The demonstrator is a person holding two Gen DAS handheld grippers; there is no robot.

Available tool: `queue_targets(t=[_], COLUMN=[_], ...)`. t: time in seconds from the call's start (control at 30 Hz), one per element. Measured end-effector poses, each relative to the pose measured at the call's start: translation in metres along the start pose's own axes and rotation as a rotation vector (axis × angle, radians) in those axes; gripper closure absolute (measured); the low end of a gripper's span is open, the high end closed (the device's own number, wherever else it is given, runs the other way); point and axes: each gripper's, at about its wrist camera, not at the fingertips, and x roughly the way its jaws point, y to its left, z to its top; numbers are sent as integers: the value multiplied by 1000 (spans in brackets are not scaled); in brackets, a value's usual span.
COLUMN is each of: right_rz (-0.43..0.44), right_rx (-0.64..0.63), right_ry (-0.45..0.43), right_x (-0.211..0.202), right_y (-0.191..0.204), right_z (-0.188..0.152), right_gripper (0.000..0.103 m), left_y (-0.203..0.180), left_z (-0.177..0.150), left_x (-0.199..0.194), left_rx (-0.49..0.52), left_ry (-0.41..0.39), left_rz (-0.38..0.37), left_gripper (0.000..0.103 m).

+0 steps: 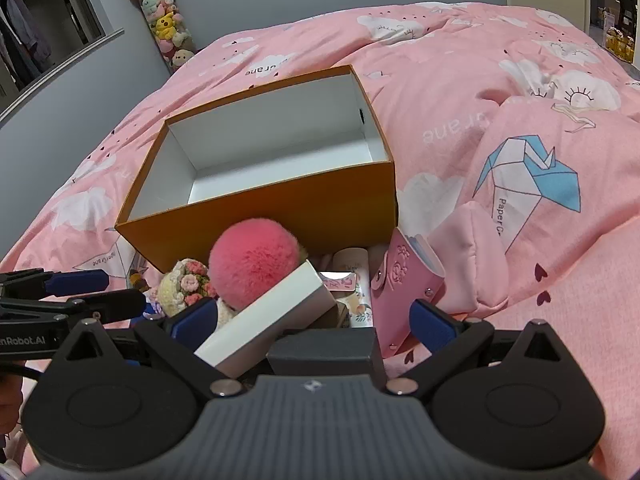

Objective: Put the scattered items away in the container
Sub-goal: 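Move the left tool to the white tube while the right tool approaches the pink card case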

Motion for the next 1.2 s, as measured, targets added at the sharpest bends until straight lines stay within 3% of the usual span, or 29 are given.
queue_targets(t=[0.2, 0.37, 0.53, 0.63, 0.7, 0.77, 0.93, 1.2], right_rz=[-3, -9, -29, -36, -37, -26, -45, -58], right_rx=[-7, -5, 15, 10, 16, 35, 30, 27], right_ry=[-3, -57, -145, -146, -128, -98, -57, -32], right_x=[0, -6, -16, -19, -18, -15, -10, -1], right_y=[0, -3, -17, -25, -30, -36, -44, -55], right_z=[1, 3, 5, 8, 9, 9, 4, -1], right_gripper=[1, 1, 1, 1, 10, 28, 46, 50], left_y=[0, 3, -3, -12, -21, -31, -46, -62], left_z=[0, 2, 4, 4, 2, 1, -3, -13], left_x=[-1, -7, -12, -10, -5, 2, 26, 58], left_rx=[-6, -4, 70, 136, 185, 230, 307, 356], left_ry=[-3, -33, -51, -20, 11, 36, 101, 181], left_rz=[-2, -50, -73, -114, -139, -147, -163, -85], left_gripper=[15, 15, 15, 15, 18, 24, 32, 43])
